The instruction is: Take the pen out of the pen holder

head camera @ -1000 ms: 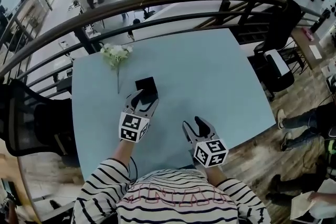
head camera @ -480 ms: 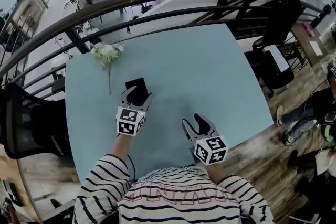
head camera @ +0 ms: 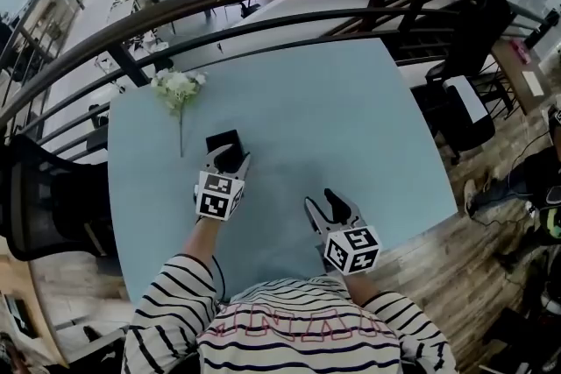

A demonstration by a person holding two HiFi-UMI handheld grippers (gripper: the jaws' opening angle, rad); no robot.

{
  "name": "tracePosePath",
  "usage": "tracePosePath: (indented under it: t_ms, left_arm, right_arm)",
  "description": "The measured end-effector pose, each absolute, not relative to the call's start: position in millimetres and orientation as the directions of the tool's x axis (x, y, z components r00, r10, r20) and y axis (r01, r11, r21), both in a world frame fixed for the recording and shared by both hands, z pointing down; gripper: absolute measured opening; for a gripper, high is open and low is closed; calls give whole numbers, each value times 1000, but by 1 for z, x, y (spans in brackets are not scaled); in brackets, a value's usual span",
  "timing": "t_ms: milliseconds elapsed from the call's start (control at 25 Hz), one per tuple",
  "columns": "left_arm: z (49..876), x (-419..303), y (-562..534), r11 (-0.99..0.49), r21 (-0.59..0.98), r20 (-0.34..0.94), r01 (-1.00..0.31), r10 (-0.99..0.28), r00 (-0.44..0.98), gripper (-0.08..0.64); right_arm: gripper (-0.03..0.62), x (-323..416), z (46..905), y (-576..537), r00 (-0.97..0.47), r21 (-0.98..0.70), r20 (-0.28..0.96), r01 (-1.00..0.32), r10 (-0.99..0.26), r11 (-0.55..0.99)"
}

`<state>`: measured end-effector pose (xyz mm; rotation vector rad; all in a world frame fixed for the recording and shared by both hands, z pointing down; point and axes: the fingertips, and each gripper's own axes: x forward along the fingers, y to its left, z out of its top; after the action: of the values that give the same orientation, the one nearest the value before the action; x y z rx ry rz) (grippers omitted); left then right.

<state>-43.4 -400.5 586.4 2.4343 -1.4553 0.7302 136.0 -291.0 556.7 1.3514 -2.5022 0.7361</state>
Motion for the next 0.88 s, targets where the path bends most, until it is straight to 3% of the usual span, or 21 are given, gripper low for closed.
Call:
tracePosePath:
  t_ms: [160, 600, 880]
  left_arm:
    - [589, -49, -399, -475, -79, 535, -876, -762, 365, 97]
    - [589, -48, -398, -497, -140, 542, -856, -762, 354, 64]
    - [566, -51, -399, -460, -111, 469, -881, -806, 362, 55]
  right_arm:
    - [215, 138, 556, -294, -567, -334, 395, -821, -722, 462]
    - [215, 140, 555, -293, -564, -346, 389, -822, -729, 452]
    - [215, 142, 551, -289, -550, -342, 380, -831, -744, 439]
